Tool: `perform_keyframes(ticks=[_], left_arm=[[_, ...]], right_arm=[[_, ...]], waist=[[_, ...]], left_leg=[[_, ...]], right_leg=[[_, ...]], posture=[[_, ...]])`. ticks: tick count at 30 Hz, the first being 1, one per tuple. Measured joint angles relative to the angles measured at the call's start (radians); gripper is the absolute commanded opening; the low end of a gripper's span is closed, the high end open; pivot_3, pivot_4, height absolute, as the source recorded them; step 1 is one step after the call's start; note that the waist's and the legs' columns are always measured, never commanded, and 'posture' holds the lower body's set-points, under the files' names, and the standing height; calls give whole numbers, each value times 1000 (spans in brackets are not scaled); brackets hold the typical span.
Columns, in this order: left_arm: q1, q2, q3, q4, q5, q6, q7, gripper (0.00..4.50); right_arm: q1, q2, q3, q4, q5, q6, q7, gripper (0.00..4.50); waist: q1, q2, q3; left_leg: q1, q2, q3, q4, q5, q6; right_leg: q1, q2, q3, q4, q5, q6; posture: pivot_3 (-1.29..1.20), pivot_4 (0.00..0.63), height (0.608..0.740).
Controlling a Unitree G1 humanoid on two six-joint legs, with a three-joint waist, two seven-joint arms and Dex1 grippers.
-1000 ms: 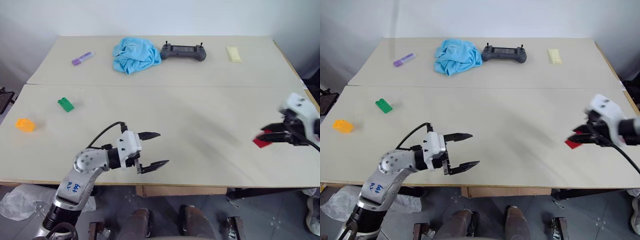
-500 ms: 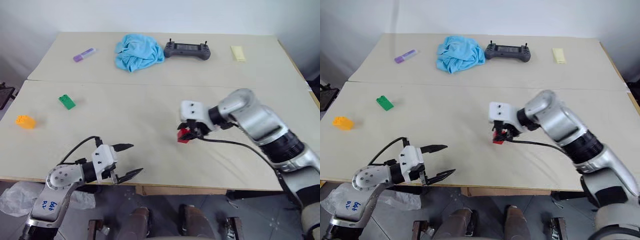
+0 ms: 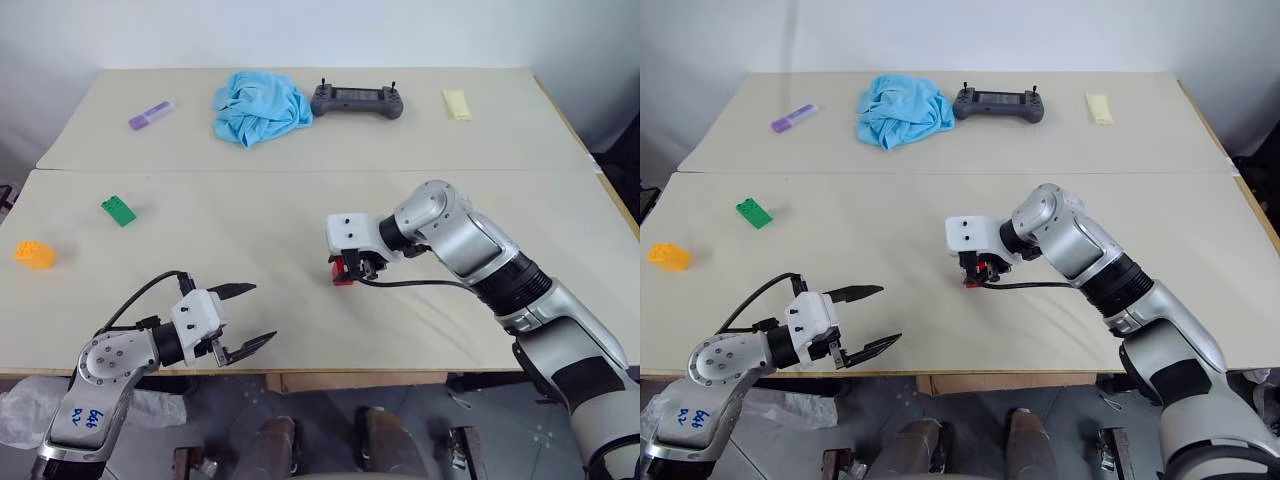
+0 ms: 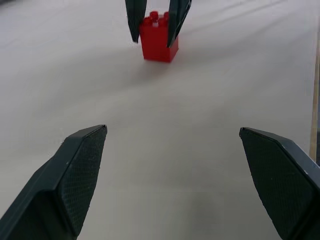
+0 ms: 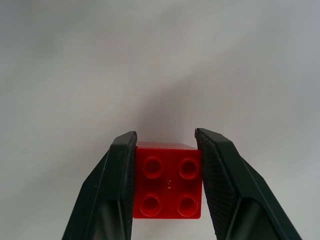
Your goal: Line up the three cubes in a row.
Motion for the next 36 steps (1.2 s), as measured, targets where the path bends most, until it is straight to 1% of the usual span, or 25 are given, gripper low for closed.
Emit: perform_keyframes(ticks=[1, 2, 5, 6, 8, 9, 13, 15, 18, 20, 22, 24, 25, 28, 30, 32, 34, 36], left_arm=[[0, -4, 1, 0, 0, 1, 4, 4500], [0, -11, 1, -1, -1, 2, 13, 4500], [8, -20, 4, -6, -1, 5, 33, 4500], [14, -20, 7, -9, -1, 9, 40, 4500], [28, -20, 17, -12, -2, 15, 47, 4500], [35, -20, 25, -13, -3, 16, 51, 4500], [93, -20, 92, -19, -15, 16, 65, 4500], [134, -31, 138, -15, -20, -2, 77, 4500], [182, -103, 250, 22, -23, -47, 147, 4500], [215, -132, 327, 49, -24, -81, 187, 4500], [252, -190, 426, 60, -58, -94, 237, 4500], [307, -224, 499, 83, -80, -101, 271, 4500], [363, -253, 538, 91, -86, -112, 283, 4500], [422, -326, 610, 159, -139, -115, 308, 4500], [426, -346, 645, 202, -173, -118, 320, 4500], [427, -368, 672, 226, -202, -122, 335, 4500], [426, -384, 681, 231, -221, -122, 353, 4500], [410, -394, 678, 215, -241, -115, 375, 4500]], right_arm=[[-4, 8, -1, 8, -3, -1, 0, 2178], [-4, 16, -2, 15, -7, 0, -3, 2395], [-4, 36, -10, 39, -8, 8, -8, 3289], [-7, 36, -30, 39, -1, 12, -6, 3671], [-20, 29, -70, 34, 13, 18, 0, 4297], [-24, 21, -95, 26, 23, 17, 6, 4454], [27, 25, -280, -8, 158, -61, 16, 4454], [89, 28, -368, -10, 230, -139, 25, 4454], [214, 35, -489, -2, 330, -238, 38, 4454], [289, 40, -556, 0, 374, -309, 34, 4454], [391, 62, -640, -28, 438, -362, 13, 4454], [478, 67, -672, -41, 449, -398, -19, 4454], [534, 67, -681, -41, 441, -429, -45, 4454], [619, 74, -685, -34, 426, -501, -62, 4454], [625, 89, -689, -36, 438, -558, -52, 4454], [625, 102, -690, -38, 454, -608, -41, 4454], [625, 102, -691, -37, 461, -634, -31, 4454], [625, 101, -695, -36, 485, -626, -25, 4454]], waist=[[-3, 0, 0], [-5, 0, 0], [-7, 0, 0], [-7, 0, 0], [-7, 0, 0], [-7, 0, 0], [-6, 0, 0], [-6, -1, 0], [-3, -1, 0], [-2, -1, 0], [0, -1, 0], [-2, -2, 0], [-6, -2, -1], [-4, -2, 0], [-3, -2, 0], [-2, -2, 0], [7, -3, -1], [17, -4, -1]], left_leg=[[0, 0, 0, 0, 0, 0], [0, 0, 0, 0, 0, 0], [-1, 0, 0, 0, 0, 0], [-1, 0, 0, -1, 0, 0], [-2, -1, 0, -1, 0, 0], [-2, -1, 0, -1, 0, 0], [-2, -1, 0, -2, 0, 0], [-2, -1, 0, -2, 0, 0], [-2, -1, 0, -1, 0, 0], [-2, -1, 1, -1, 0, 0], [-1, 0, 0, -2, 0, 0], [0, 1, 0, -2, 0, 0], [0, 1, 1, -2, -1, 0], [1, 1, 2, -2, -1, 0], [2, 2, 2, -1, 0, -1], [10, 2, 2, -2, -1, -1], [15, 3, 2, -3, -3, 0], [15, 3, 2, -2, -4, 0]], right_leg=[[0, 0, 0, 0, 0, 0], [0, 0, 0, 1, 0, 0], [-2, 0, 0, 2, 0, -1], [-3, 0, 1, 3, 0, -1], [-4, 0, 1, 3, 0, -1], [-4, 0, 0, 3, 0, -1], [-4, -1, 1, 3, 0, -1], [-3, -1, 1, 2, 0, -1], [-3, -1, 0, 2, 0, -1], [-2, -1, 0, 2, 0, -1], [0, -1, 1, 0, 0, -1], [0, 0, 2, -1, 0, -1], [0, 0, 3, -2, 0, -1], [1, 0, 4, -3, 0, -1], [3, 0, 4, -4, 0, -1], [10, 0, 6, -5, -1, -1], [15, 0, 8, -7, -1, -2], [16, 0, 9, -7, -1, -2]], posture=[[0, 150, 740], [0, 150, 740], [0, 150, 740], [0, 150, 740], [0, 150, 740], [0, 150, 740], [0, 150, 740], [0, 150, 740], [0, 150, 740], [0, 150, 740], [0, 150, 740], [0, 150, 740], [0, 150, 740], [0, 150, 740], [0, 150, 740], [0, 150, 740], [0, 150, 740], [0, 150, 740]])
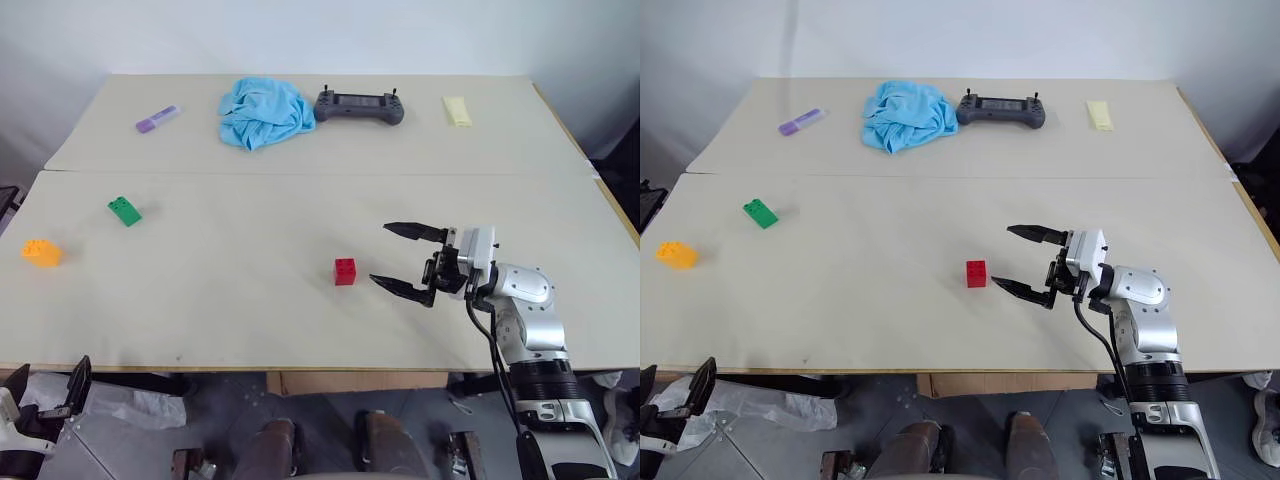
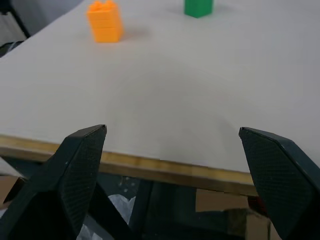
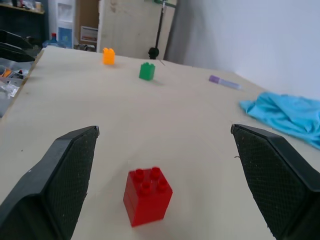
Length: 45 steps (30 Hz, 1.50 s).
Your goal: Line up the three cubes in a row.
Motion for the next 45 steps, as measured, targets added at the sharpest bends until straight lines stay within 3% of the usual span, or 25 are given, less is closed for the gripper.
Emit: perform_keyframes(ticks=[5, 12, 17, 21, 26, 34, 40, 45], left_arm=[[-161, 41, -73, -92, -5, 96, 99, 4500], [-636, 136, -214, -74, 114, 386, 446, 4500], [-967, 107, -315, 171, 239, 489, 653, 4500], [-1108, 69, -311, 389, 302, 454, 813, 4500], [-1260, 69, -310, 626, 364, 373, 950, 4500], [-1439, 146, -344, 985, 412, 306, 981, 4500], [-1495, 162, -349, 1139, 417, 285, 1017, 4500], [-1506, 162, -353, 1204, 413, 263, 1015, 3358]], right_arm=[[7, -2, 0, -6, 27, 27, 0, 4454], [20, 5, 15, -33, 26, 30, -27, 4454], [20, 14, 31, -48, 24, 39, -60, 4454], [18, 16, 40, -58, 24, 42, -71, 4454], [18, 15, 51, -61, 22, 47, -87, 4454], [27, 13, 67, -92, 16, 64, -107, 4454], [36, 11, 68, -104, 15, 70, -120, 4454], [40, 10, 68, -117, 15, 71, -129, 4500]], waist=[[17, -1, -1], [20, -2, -1], [15, -3, -2], [6, -3, -2], [5, -5, -1], [3, -5, -1], [3, -5, -1], [3, -5, -1]], left_leg=[[0, 0, -1, 1, 0, -1], [-1, -2, 1, 1, 1, -2], [-2, -2, 3, 1, 1, -2], [-2, -2, 3, 1, 2, -3], [-3, -2, 3, 2, 2, -3], [-3, -3, 3, 2, 2, -3], [-3, -4, 3, 2, 2, -3], [-4, -4, 3, 2, 2, -3]], right_leg=[[1, 0, -1, 0, 0, 0], [-5, 3, -5, 10, 0, 0], [-7, 5, -8, 11, 0, 0], [-8, 5, -11, 11, 0, 0], [-8, 4, -12, 11, 0, 0], [-9, 3, -14, 11, 0, 1], [-9, 2, -14, 11, 0, 1], [-9, 2, -14, 11, 0, 1]], posture=[[0, 150, 740], [0, 150, 740], [0, 150, 740], [0, 150, 740], [0, 150, 740], [0, 150, 740], [0, 150, 740], [0, 150, 740]])
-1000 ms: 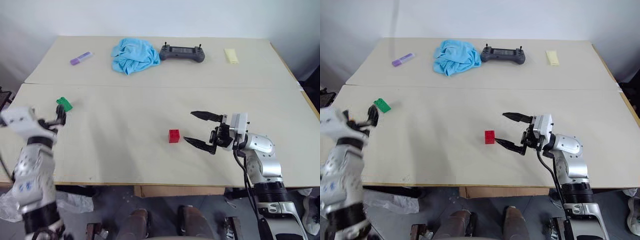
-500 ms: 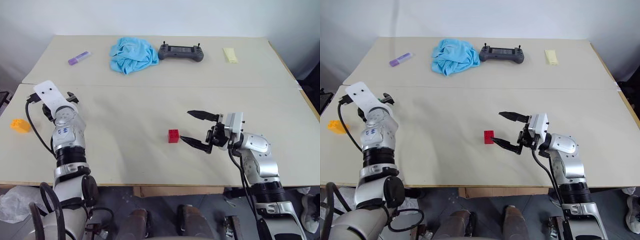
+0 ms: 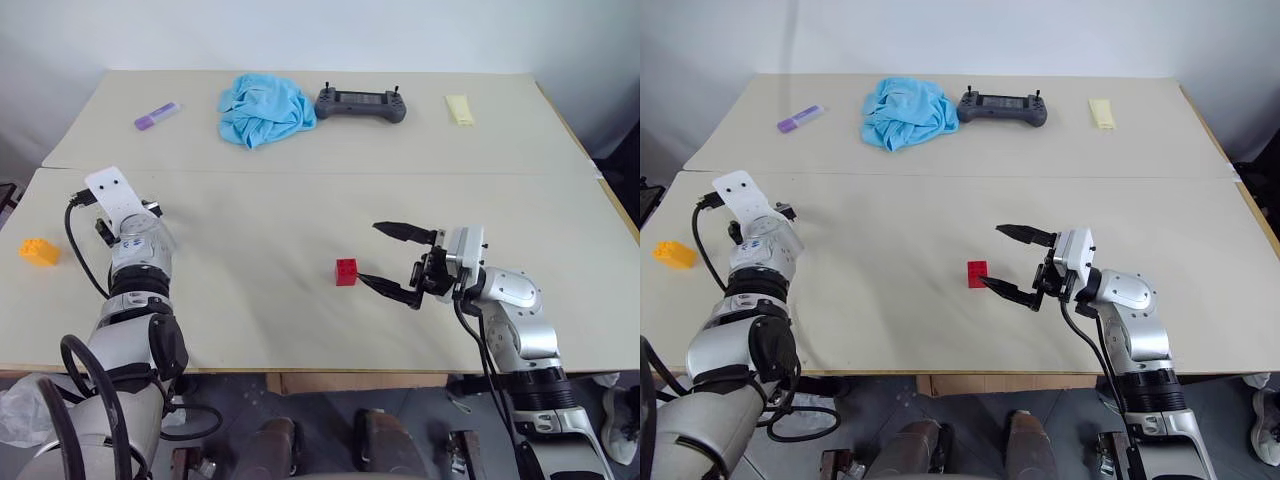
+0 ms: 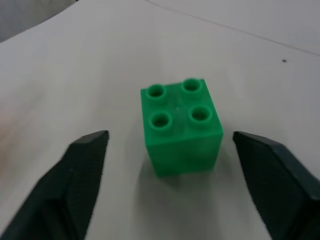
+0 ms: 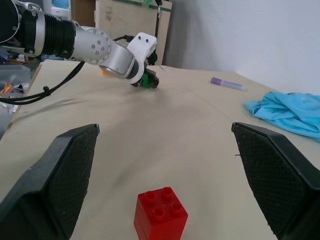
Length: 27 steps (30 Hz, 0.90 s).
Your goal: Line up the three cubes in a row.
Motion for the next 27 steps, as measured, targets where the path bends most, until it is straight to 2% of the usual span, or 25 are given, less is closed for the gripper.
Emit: perform_keyframes(ticks=[6, 10, 13, 14, 18, 19, 23, 25, 27], left_arm=[[-1, 1, -7, 2, -3, -59, -37, 1483], [3, 13, -17, 7, -5, -92, -101, 1480], [35, 17, -42, -36, -15, -152, -235, 1480], [59, 19, -49, -70, -28, -179, -318, 1480], [138, 74, -89, -234, -155, -209, -824, 1480], [150, 109, -109, -290, -200, -176, -992, 1480], [153, 202, -153, -386, -289, -48, -1336, 1480], [172, 260, -247, -439, -294, -39, -1594, 1480], [177, 263, -333, -452, -275, -86, -1779, 1480]], right_arm=[[2, 0, 0, 0, -2, -1, -8, 4500], [15, 0, 0, 0, -11, -3, -10, 4500], [18, -1, 1, 0, -18, -8, -10, 4500], [19, -2, 2, 0, -21, -9, -10, 4500], [31, -41, -9, -5, -22, -9, -9, 4500], [38, -56, -26, -10, -17, -8, -10, 4500], [72, -113, -100, -59, 37, 29, -17, 4500], [133, -182, -145, -95, 63, 48, 4, 4500], [194, -249, -178, -97, 65, 43, 49, 4500]], waist=[[0, 0, 0], [-1, 0, 0], [-1, 0, 0], [-1, 0, 0], [-4, 0, 0], [-5, 0, 0], [-4, 0, 0], [1, 0, 0], [11, 1, 0]], left_leg=[[0, 0, 0, 0, 0, 0], [0, 0, 0, 0, 0, 0], [0, 0, 0, 0, 0, 0], [0, 0, 0, 0, 0, 0], [-1, 0, 0, 0, 0, 0], [-1, 0, 0, 0, 0, 0], [-1, 0, 0, 0, 0, 1], [-1, 0, -1, 0, 0, 1], [-1, -2, -1, 0, 1, 3]], right_leg=[[0, 0, 0, 0, 0, 0], [0, 0, 0, 0, 0, 0], [0, 0, 0, 0, 0, 0], [0, 0, 0, 0, 0, 0], [0, -1, 0, -1, 0, 0], [0, -1, 0, -1, 0, 0], [0, -1, 0, -1, 0, 0], [1, -1, 0, -1, 0, 0], [2, -1, 0, -2, 0, 0]], posture=[[0, 150, 740], [0, 150, 740], [0, 150, 740], [0, 150, 740], [0, 150, 740], [0, 150, 740], [0, 150, 740], [0, 150, 740], [0, 150, 740]])
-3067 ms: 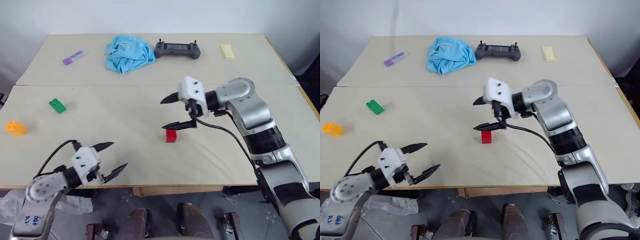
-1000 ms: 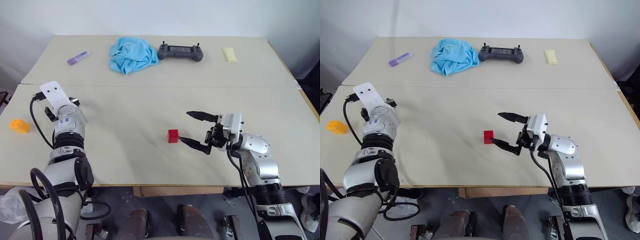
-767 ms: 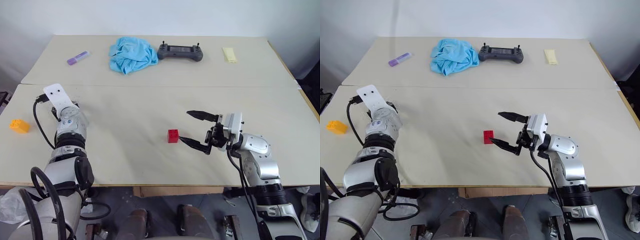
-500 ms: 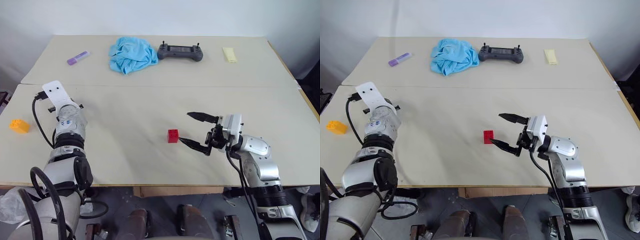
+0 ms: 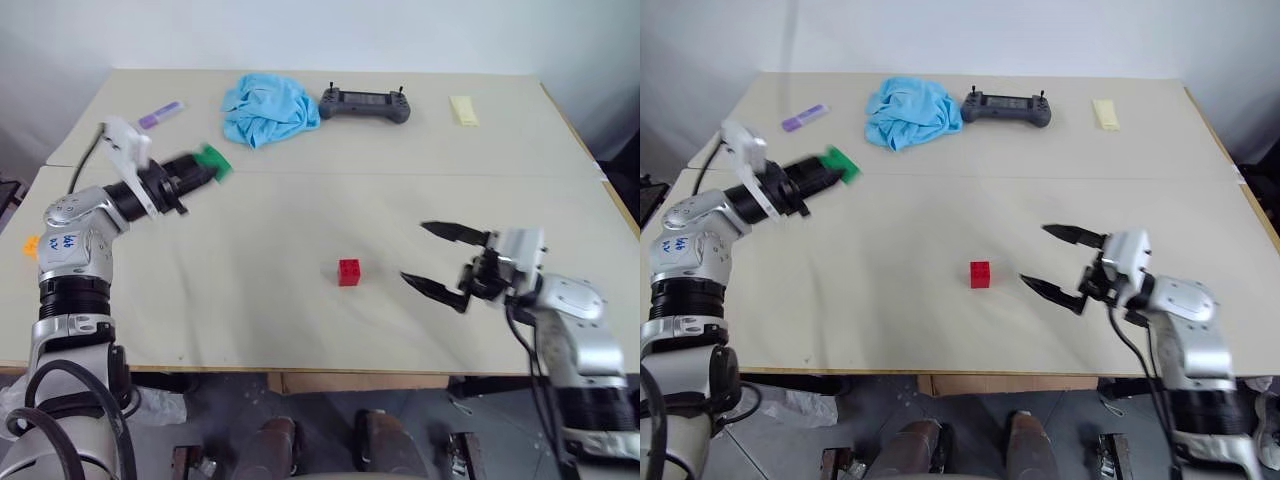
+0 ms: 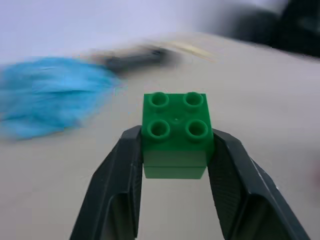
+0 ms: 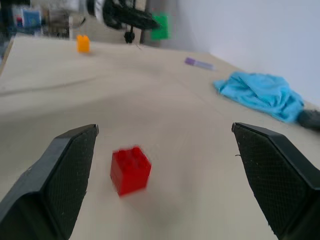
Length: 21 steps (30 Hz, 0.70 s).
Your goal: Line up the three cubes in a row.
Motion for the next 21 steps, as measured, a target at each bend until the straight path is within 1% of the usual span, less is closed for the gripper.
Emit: perform_keyframes(ticks=[3, 5, 8, 13, 17, 21], left_arm=[[0, -45, -110, 52, 69, -104, -141, 1480], [-2, -67, -165, 92, 109, -175, -214, 1480], [-17, -101, -216, 176, 161, -274, -277, 1480], [-73, -159, -227, 297, 204, -369, -292, 1480], [-87, -207, -233, 347, 231, -437, -292, 1480], [-108, -231, -236, 408, 259, -478, -289, 1480]], right_arm=[[32, -45, -1, 11, -12, -53, 78, 4500], [33, -55, -7, 25, -11, -54, 87, 4500], [40, -71, -37, 46, -11, -55, 83, 4500], [86, -70, -53, 44, -12, -58, 70, 4500], [91, -67, -57, 35, -20, -71, 41, 4500], [106, -67, -57, 14, -21, -72, 28, 4500]], waist=[[3, -1, 0], [-3, -1, 1], [-8, -1, 1], [-6, -2, 1], [-1, -2, 1], [5, -2, 1]], left_leg=[[0, 0, 2, 1, 1, 2], [0, 0, 3, 0, 1, 2], [0, 1, 3, 0, 1, 2], [-1, 0, 3, 1, 1, 2], [-1, 0, 3, 1, 1, 2], [-1, 0, 3, 1, 1, 2]], right_leg=[[1, 0, 1, -2, 1, 2], [0, 1, 2, -1, 1, 2], [-1, 1, 2, -1, 1, 2], [-1, 0, 2, -1, 1, 2], [-1, 0, 2, 0, 1, 2], [-1, 0, 2, 0, 1, 2]], posture=[[0, 150, 740], [0, 150, 740], [0, 150, 740], [0, 150, 740], [0, 150, 740], [0, 150, 740]])
